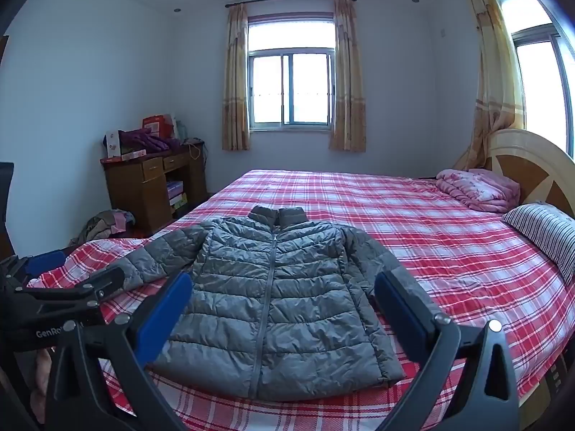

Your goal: Fold large clothes

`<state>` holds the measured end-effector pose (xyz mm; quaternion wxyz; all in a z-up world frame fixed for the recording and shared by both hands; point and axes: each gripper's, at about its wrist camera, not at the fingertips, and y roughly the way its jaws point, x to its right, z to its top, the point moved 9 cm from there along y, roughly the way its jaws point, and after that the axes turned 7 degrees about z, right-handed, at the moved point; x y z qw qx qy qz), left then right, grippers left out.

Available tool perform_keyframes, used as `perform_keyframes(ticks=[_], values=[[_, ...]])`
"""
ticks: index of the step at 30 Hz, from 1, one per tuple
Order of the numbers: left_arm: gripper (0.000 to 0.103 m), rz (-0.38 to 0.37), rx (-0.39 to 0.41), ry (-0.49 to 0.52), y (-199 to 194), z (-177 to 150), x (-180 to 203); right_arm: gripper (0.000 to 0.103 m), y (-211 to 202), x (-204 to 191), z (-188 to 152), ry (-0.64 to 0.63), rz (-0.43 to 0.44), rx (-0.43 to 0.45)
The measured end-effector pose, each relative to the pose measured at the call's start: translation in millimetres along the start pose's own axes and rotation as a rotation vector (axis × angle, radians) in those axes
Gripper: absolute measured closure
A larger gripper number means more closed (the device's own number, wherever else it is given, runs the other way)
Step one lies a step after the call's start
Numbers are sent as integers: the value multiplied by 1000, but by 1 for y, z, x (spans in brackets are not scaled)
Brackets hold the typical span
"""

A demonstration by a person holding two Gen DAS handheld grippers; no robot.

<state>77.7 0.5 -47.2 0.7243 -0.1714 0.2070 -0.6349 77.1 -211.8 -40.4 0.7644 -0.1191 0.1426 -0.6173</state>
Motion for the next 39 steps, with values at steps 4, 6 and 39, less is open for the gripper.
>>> perform_keyframes(ticks=[4, 6, 39], values=[[1, -10, 18, -26, -1, 1, -2, 0, 0, -1, 0, -2, 0, -2], [1, -7, 21, -26, -1, 3, -4, 0, 1, -1, -1, -1, 0, -2], [1, 21, 52, -38, -1, 10, -15, 0, 10, -9, -11, 8, 14, -30]])
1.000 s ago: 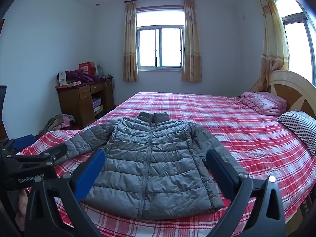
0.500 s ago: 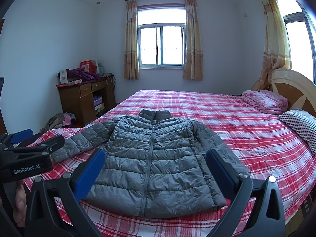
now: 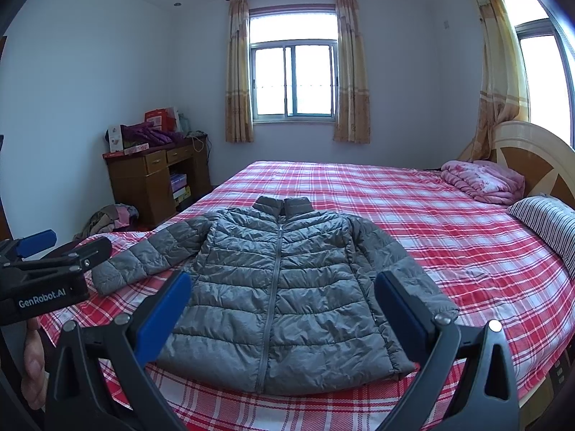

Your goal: Fold large clothes

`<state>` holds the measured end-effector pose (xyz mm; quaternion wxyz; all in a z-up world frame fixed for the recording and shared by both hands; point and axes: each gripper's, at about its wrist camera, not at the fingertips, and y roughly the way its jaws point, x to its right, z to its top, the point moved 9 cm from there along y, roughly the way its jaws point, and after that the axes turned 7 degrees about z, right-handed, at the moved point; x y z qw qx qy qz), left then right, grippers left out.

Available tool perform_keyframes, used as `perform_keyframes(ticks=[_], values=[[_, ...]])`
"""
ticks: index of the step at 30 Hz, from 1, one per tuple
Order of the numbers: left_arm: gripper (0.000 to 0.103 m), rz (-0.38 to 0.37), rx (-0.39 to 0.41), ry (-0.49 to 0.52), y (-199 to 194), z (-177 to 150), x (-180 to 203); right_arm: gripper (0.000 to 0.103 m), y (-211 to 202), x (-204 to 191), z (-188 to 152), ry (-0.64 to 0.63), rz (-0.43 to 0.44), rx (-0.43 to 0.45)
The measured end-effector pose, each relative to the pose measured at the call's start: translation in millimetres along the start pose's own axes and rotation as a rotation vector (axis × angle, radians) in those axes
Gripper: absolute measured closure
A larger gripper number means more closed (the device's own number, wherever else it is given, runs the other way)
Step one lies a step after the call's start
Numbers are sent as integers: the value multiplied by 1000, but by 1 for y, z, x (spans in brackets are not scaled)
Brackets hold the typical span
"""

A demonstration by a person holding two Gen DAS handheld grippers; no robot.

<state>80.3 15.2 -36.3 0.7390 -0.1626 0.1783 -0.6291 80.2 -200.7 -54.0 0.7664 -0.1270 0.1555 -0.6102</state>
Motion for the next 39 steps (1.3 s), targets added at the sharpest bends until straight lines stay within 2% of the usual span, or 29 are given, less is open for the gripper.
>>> perform_keyframes(ticks=[39], values=[[1, 3, -1, 3, 2, -1, -4, 0, 3, 0, -2, 6, 3, -7]])
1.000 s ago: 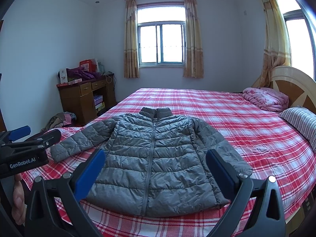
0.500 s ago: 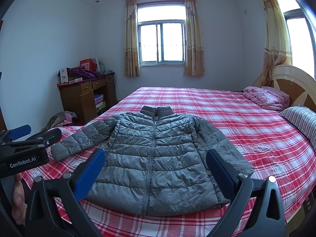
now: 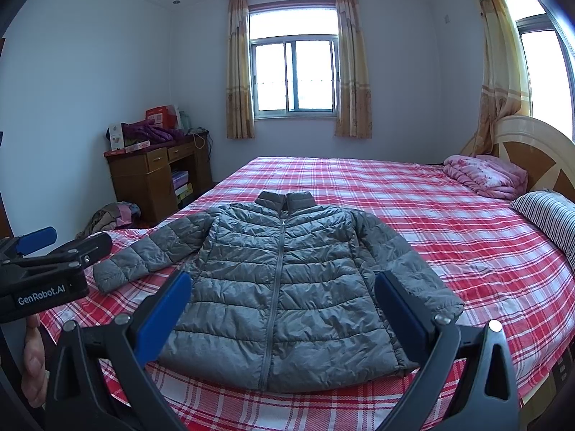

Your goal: Fold large clothes

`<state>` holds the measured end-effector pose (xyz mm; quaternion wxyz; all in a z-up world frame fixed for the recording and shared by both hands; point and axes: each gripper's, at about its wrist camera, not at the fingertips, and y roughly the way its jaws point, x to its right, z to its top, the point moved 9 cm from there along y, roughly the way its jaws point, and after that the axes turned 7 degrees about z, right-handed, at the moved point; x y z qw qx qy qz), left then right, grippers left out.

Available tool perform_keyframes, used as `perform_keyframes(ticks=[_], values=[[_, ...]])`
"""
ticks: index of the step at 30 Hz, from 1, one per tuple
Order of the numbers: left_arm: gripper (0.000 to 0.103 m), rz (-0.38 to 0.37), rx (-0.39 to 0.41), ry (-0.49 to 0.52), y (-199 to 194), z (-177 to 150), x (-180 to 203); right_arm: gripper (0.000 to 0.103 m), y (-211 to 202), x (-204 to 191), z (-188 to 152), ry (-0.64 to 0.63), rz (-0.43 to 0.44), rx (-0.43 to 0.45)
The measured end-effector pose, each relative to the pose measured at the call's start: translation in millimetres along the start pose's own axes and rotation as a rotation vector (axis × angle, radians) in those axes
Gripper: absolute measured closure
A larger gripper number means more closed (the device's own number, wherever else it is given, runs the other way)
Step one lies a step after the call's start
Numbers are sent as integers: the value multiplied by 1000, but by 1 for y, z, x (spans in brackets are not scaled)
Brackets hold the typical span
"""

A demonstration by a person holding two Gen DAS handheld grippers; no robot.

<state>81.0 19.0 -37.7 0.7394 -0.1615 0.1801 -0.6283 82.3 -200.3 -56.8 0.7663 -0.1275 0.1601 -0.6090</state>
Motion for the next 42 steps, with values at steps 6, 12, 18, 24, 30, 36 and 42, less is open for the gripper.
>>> perform_keyframes(ticks=[6, 12, 18, 24, 30, 36, 42], values=[[1, 1, -2, 0, 1, -1, 0, 0, 2, -4, -6, 1, 2, -5], [1, -1, -4, 5, 3, -4, -1, 0, 1, -9, -10, 5, 7, -16], [1, -6, -28, 14, 19, -14, 5, 0, 7, -3, -9, 19, 16, -27], [1, -5, -87, 57, 64, -33, 12, 0, 40, 30, -29, 92, 5, -70], [1, -2, -147, 117, 124, -49, 33, 0, 78, 89, -52, 169, -51, -128], [1, 28, -172, 152, 182, -50, 52, 3, 97, 188, -72, 342, -211, -165], [1, 85, -230, 157, 246, -51, 61, 14, 106, 287, -106, 514, -398, -223]])
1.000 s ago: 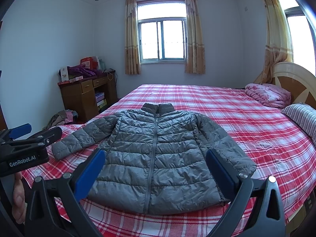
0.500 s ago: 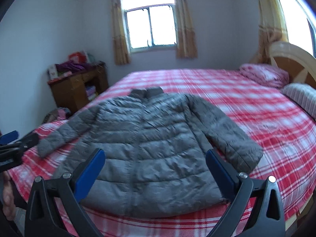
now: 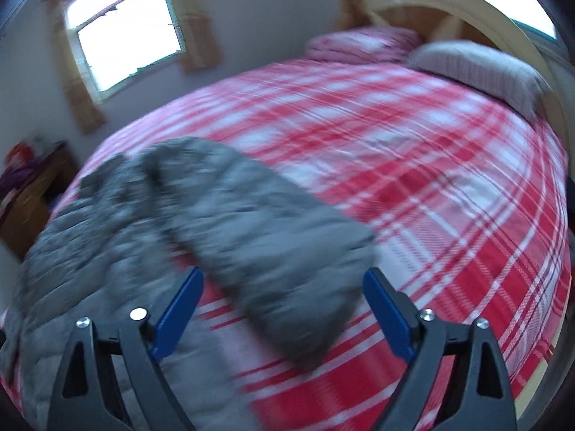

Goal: Fold large clothes
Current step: 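Grasp the jacket sleeve cuff with the right gripper and lift it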

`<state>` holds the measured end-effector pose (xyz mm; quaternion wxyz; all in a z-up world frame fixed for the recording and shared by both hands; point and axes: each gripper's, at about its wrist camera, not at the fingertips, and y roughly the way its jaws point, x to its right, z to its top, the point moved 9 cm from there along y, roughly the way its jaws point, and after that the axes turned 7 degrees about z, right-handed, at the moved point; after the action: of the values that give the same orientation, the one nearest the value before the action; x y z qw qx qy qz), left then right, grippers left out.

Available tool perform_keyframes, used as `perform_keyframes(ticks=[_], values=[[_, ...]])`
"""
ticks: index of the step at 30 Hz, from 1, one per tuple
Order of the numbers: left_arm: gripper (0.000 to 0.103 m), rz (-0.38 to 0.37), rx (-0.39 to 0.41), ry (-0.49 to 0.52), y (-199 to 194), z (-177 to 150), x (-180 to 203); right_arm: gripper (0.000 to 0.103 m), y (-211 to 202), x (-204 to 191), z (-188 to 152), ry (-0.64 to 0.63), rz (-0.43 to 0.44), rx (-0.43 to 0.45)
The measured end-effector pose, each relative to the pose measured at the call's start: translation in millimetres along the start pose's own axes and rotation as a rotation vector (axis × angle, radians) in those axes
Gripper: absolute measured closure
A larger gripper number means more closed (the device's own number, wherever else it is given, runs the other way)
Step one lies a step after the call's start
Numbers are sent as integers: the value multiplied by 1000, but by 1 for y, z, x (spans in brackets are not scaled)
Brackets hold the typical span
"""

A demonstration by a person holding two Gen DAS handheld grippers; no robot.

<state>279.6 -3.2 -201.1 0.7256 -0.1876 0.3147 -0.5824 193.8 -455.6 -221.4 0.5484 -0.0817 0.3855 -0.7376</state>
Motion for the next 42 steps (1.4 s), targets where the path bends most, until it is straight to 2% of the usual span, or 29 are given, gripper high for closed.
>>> perform_keyframes(ticks=[3, 6, 7, 8, 11, 20, 27, 35, 38, 42], values=[[1, 31, -25, 4, 23, 3, 2, 20, 25, 20, 0, 52, -1, -55], [1, 66, -53, 15, 41, 2, 2, 30, 37, 18, -4, 28, 7, -82], [1, 75, -61, 18, 45, 1, 2, 40, 39, 17, -3, 5, -3, -74], [1, 79, -67, 21, 49, 1, 1, 58, 40, 16, -2, -17, -5, -67], [1, 103, -79, 34, 59, -2, -1, 76, 44, 25, 6, -16, 11, -63], [1, 132, -125, 80, 78, -24, -13, 82, 41, 79, 59, -10, -126, 13], [1, 128, -133, 83, 84, -23, -31, 83, 44, 92, 79, -32, -186, 34], [1, 85, -102, 48, 66, 7, -45, 83, 11, 24, 131, -176, -144, 164], [1, 80, -88, 22, 64, 19, -48, 83, 3, -26, 145, -269, -108, 195], [1, 91, -61, 10, 65, 38, -51, 83, 6, -87, 146, -391, -69, 219]])
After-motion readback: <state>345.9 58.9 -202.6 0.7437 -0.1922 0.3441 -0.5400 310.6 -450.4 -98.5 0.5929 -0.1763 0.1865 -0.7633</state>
